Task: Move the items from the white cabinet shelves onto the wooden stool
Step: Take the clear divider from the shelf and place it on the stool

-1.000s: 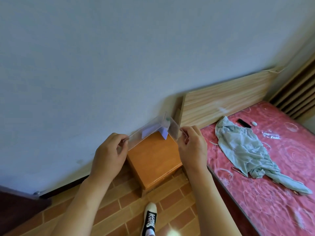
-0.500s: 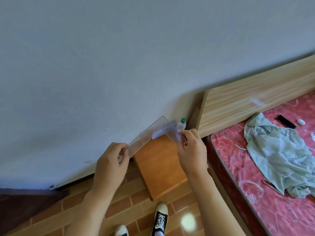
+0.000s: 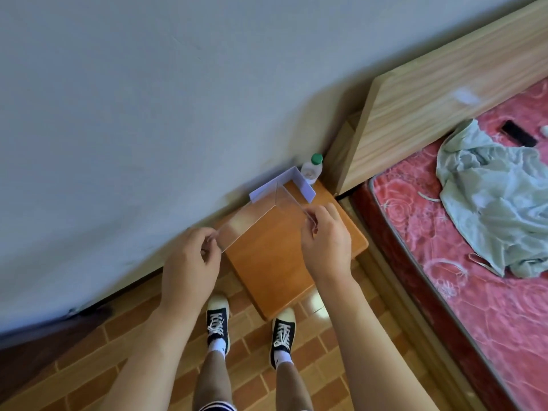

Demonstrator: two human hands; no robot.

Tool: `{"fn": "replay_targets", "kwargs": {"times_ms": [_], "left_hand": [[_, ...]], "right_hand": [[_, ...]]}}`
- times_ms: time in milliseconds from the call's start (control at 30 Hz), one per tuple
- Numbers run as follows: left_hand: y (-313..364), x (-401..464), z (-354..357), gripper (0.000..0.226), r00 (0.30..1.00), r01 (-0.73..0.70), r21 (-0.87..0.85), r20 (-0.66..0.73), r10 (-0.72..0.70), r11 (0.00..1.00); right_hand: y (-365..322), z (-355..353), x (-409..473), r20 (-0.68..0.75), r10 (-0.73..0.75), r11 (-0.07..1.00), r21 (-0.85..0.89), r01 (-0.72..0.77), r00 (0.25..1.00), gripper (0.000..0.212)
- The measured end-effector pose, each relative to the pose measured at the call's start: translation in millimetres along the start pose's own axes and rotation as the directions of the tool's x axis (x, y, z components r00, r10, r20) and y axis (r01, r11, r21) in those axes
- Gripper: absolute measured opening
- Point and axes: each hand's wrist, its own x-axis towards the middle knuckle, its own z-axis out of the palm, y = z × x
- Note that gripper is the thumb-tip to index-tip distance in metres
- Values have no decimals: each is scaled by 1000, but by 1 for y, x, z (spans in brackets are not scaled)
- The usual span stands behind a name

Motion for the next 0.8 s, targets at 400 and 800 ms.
{"fn": "replay_targets", "kwargs": {"times_ms": [400, 800], "left_hand": [[-83, 44, 81, 6, 992, -41, 65, 119, 33, 997], [-156, 56, 143, 7, 991, -30, 93, 134, 17, 995]], "right_hand": [[46, 108, 23, 8, 142, 988, -55, -141, 990, 16], [91, 193, 4, 30, 186, 983, -14, -185, 982, 18]]}}
